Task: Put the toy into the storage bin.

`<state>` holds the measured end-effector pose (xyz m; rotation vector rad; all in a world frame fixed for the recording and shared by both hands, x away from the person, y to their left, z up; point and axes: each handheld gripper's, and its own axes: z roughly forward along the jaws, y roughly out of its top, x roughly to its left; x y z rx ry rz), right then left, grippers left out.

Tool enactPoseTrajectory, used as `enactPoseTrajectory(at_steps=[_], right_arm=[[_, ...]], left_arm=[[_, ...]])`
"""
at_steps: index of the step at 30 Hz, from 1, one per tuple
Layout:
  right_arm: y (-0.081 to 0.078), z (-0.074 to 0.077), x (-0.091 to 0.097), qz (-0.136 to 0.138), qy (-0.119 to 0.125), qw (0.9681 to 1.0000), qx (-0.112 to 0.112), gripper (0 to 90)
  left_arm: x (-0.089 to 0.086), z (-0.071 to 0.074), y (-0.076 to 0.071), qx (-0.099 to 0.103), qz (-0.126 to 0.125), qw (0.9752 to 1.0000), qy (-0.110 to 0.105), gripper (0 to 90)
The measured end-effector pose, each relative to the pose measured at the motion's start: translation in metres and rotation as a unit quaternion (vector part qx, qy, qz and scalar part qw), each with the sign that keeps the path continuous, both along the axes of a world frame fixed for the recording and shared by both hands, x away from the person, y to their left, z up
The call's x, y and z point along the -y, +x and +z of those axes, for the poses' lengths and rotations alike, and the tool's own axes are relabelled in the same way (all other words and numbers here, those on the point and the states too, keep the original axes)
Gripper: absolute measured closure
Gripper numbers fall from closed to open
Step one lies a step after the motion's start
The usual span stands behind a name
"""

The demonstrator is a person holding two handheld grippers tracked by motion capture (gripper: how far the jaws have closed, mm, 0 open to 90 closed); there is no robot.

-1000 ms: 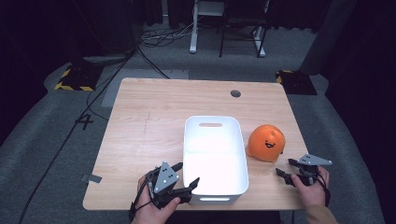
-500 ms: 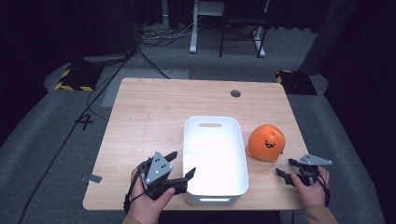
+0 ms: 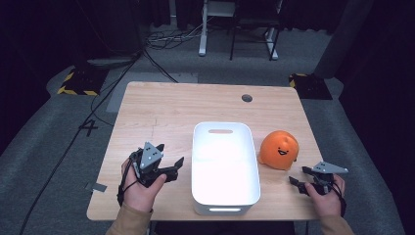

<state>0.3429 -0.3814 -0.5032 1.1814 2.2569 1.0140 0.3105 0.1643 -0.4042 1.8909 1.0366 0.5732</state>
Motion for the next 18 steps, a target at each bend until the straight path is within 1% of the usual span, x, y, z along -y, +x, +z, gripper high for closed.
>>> enactPoseTrajectory(at_steps=[1, 2, 3, 4, 5, 6, 8, 10, 11, 12, 13, 15, 16, 17, 18], right_arm=[[0.000, 0.000, 0.000, 0.000, 0.000, 1.0000, 0.000, 24.6], [0.000, 0.000, 0.000, 0.000, 0.000, 1.0000, 0.000, 24.6], [0.000, 0.000, 0.000, 0.000, 0.000, 1.0000, 0.000, 24.6], [0.000, 0.000, 0.000, 0.000, 0.000, 1.0000, 0.000, 24.6], [0.000, 0.000, 0.000, -0.001, 0.001, 1.0000, -0.001, 24.6], [0.000, 0.000, 0.000, -0.001, 0.001, 1.0000, -0.001, 24.6], [0.000, 0.000, 0.000, -0.001, 0.001, 1.0000, -0.001, 24.6], [0.000, 0.000, 0.000, -0.001, 0.001, 1.0000, -0.001, 24.6], [0.000, 0.000, 0.000, -0.001, 0.001, 1.0000, -0.001, 24.6], [0.000, 0.000, 0.000, -0.001, 0.001, 1.0000, -0.001, 24.6], [0.000, 0.000, 0.000, -0.001, 0.001, 1.0000, -0.001, 24.6], [0.000, 0.000, 0.000, -0.001, 0.001, 1.0000, -0.001, 24.6], [0.000, 0.000, 0.000, -0.001, 0.001, 1.0000, -0.001, 24.6], [0.000, 0.000, 0.000, -0.001, 0.001, 1.0000, -0.001, 24.6], [0.000, 0.000, 0.000, -0.001, 0.001, 1.0000, -0.001, 24.6]], left_arm=[[-0.005, -0.008, 0.005, -0.011, 0.003, 0.9999, 0.004, 22.8], [-0.005, -0.008, 0.005, -0.011, 0.003, 0.9999, 0.004, 22.9], [-0.011, -0.018, 0.011, -0.028, 0.003, 0.9996, 0.007, 22.9], [-0.015, -0.024, 0.013, -0.037, 0.009, 0.9992, 0.010, 23.0], [-0.017, -0.028, 0.015, -0.041, 0.011, 0.9990, 0.015, 23.0], [-0.017, -0.028, 0.015, -0.041, 0.011, 0.9990, 0.015, 22.9], [-0.026, -0.040, 0.020, -0.057, 0.018, 0.9980, 0.022, 22.5], [-0.031, -0.048, 0.023, -0.072, 0.024, 0.9969, 0.019, 21.9], [-0.031, -0.048, 0.023, -0.072, 0.024, 0.9969, 0.019, 21.7], [-0.034, -0.052, 0.024, -0.077, 0.028, 0.9964, 0.023, 21.7], [-0.037, -0.057, 0.027, -0.085, 0.032, 0.9955, 0.026, 21.4], [-0.041, -0.064, 0.030, -0.094, 0.038, 0.9942, 0.035, 21.3], [-0.041, -0.064, 0.030, -0.094, 0.038, 0.9942, 0.035, 21.3], [-0.043, -0.069, 0.032, -0.102, 0.040, 0.9930, 0.043, 21.2], [-0.043, -0.069, 0.032, -0.102, 0.040, 0.9930, 0.043, 21.2]])
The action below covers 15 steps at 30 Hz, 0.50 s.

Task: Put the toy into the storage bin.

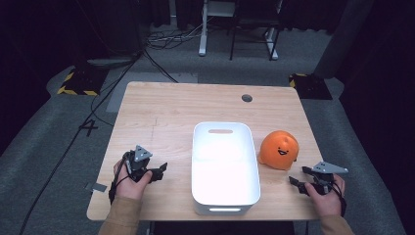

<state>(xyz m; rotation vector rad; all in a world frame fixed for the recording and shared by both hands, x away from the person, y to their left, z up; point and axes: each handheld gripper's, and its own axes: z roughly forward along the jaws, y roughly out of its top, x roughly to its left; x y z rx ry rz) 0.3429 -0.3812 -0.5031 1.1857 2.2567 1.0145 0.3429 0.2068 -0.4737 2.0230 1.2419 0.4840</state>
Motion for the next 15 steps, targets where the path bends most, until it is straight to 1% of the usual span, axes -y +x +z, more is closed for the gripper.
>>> enactPoseTrajectory(at_steps=[1, 3, 4, 5, 8, 9, 11, 12, 13, 15], right_arm=[[0.000, 0.000, 0.000, 0.000, 0.000, 1.0000, 0.000, 24.5], [0.000, 0.000, 0.000, 0.000, 0.001, 1.0000, 0.000, 24.6], [0.000, 0.000, 0.000, 0.000, 0.000, 1.0000, 0.000, 24.6], [0.000, 0.000, 0.000, 0.000, 0.001, 1.0000, 0.000, 24.6], [0.000, 0.000, 0.000, -0.001, 0.003, 1.0000, -0.001, 24.5], [0.000, 0.000, 0.000, 0.000, 0.002, 1.0000, -0.001, 24.5], [0.000, 0.000, 0.000, 0.000, 0.002, 1.0000, -0.001, 24.4], [0.000, 0.000, 0.000, -0.002, 0.003, 1.0000, -0.002, 24.2], [0.000, 0.000, 0.000, 0.001, 0.001, 1.0000, -0.002, 24.1], [0.000, 0.000, 0.000, 0.000, 0.001, 1.0000, -0.003, 24.1]], left_arm=[[-0.001, -0.006, 0.002, -0.009, 0.001, 0.9999, 0.007, 21.2], [-0.003, -0.011, 0.005, -0.017, 0.000, 0.9998, 0.011, 21.2], [-0.003, -0.013, 0.005, -0.018, 0.003, 0.9997, 0.017, 21.3], [-0.004, -0.015, 0.006, -0.022, 0.003, 0.9996, 0.015, 21.3], [-0.006, -0.019, 0.007, -0.025, 0.005, 0.9995, 0.019, 21.3], [-0.008, -0.021, 0.009, -0.030, 0.004, 0.9992, 0.026, 21.3], [-0.009, -0.025, 0.010, -0.035, 0.005, 0.9989, 0.030, 21.4], [-0.010, -0.028, 0.011, -0.024, 0.002, 0.9995, 0.023, 19.8], [-0.011, -0.029, 0.012, -0.021, -0.002, 0.9995, 0.023, 18.4], [-0.012, -0.028, 0.013, -0.025, -0.009, 0.9994, 0.024, 18.2]])
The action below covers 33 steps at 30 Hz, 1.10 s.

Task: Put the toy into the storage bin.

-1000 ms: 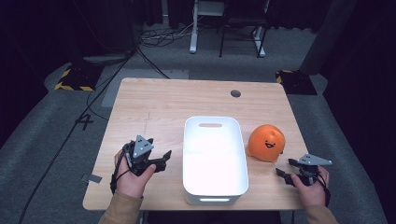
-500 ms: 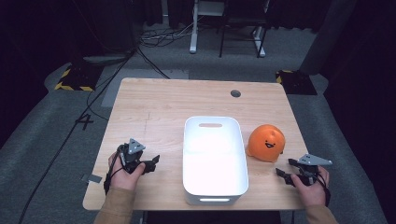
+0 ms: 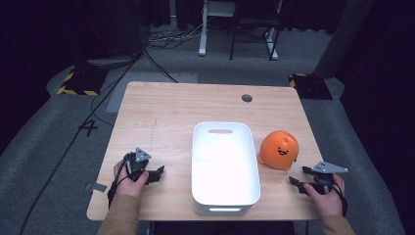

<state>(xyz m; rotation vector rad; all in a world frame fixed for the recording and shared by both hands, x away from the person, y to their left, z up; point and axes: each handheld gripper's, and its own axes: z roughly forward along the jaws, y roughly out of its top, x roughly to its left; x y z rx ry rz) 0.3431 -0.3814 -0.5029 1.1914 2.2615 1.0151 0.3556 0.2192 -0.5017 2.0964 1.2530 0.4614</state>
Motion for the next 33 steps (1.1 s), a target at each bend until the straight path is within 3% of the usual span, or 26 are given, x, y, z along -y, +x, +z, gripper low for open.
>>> enactPoseTrajectory(at_steps=[3, 9, 20, 24, 26, 33], right_arm=[[0.000, 0.000, 0.000, -0.001, 0.001, 1.0000, -0.002, 24.0], [0.000, 0.000, 0.000, 0.000, 0.000, 1.0000, -0.002, 24.0], [0.000, 0.000, 0.001, 0.001, 0.004, 1.0000, -0.002, 24.5], [-0.001, 0.002, 0.003, 0.001, 0.002, 1.0000, -0.006, 30.8], [-0.001, 0.005, 0.005, 0.002, 0.018, 0.9997, -0.018, 34.5], [-0.006, 0.022, 0.011, 0.009, 0.047, 0.9988, -0.001, 38.5]], left_arm=[[-0.001, 0.000, 0.001, 0.003, -0.007, 1.0000, 0.000, 17.6], [-0.009, 0.000, 0.007, 0.000, -0.053, 0.9986, 0.000, 16.2], [-0.009, -0.001, 0.008, 0.004, -0.053, 0.9986, 0.003, 15.7], [-0.009, -0.001, 0.010, 0.000, -0.055, 0.9985, 0.003, 15.2], [-0.010, -0.001, 0.012, 0.002, -0.062, 0.9981, 0.005, 14.9], [-0.011, 0.000, 0.014, 0.003, -0.066, 0.9978, 0.006, 14.8]])
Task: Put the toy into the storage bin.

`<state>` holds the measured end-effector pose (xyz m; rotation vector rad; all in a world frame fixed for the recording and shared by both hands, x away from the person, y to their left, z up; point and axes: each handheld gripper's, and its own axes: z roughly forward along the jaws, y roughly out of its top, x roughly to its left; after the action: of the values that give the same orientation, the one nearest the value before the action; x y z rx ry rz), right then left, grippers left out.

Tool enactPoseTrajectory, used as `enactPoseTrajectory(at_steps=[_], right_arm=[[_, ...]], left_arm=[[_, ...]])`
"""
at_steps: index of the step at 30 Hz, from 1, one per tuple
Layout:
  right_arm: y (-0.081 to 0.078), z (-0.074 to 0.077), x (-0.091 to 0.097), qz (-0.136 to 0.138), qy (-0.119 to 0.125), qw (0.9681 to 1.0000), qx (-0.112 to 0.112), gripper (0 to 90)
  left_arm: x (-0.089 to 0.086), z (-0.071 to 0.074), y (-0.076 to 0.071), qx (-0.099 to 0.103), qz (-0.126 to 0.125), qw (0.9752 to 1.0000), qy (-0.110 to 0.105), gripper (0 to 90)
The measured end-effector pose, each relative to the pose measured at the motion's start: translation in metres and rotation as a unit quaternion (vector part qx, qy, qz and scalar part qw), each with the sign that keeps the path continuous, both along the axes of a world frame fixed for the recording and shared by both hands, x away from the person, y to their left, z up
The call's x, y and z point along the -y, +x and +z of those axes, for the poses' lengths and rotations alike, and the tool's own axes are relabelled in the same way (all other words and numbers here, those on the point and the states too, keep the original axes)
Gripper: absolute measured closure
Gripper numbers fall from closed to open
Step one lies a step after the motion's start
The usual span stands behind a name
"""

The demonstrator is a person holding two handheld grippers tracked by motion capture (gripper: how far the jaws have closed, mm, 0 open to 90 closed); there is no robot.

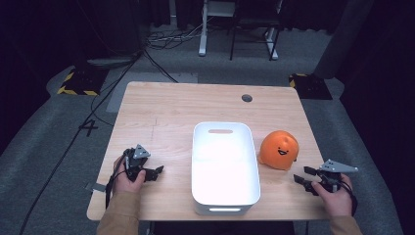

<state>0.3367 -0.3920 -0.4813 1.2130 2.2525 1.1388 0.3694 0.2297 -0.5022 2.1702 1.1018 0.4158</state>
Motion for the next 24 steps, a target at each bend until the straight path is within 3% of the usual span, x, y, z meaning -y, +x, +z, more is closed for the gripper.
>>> enactPoseTrajectory(at_steps=[3, 12, 24], right_arm=[[-0.001, 0.013, 0.003, 0.008, 0.019, 0.9998, 0.002, 42.3], [0.002, 0.041, 0.004, 0.040, 0.013, 0.9989, 0.022, 47.7], [0.009, 0.070, -0.001, 0.054, 0.027, 0.9969, 0.050, 50.3]], left_arm=[[0.000, 0.000, 0.000, 0.000, 0.000, 1.0000, 0.000, 14.7], [0.000, 0.000, 0.000, 0.000, 0.000, 1.0000, 0.000, 14.8], [0.000, 0.000, 0.000, 0.000, 0.000, 1.0000, 0.000, 14.7]])
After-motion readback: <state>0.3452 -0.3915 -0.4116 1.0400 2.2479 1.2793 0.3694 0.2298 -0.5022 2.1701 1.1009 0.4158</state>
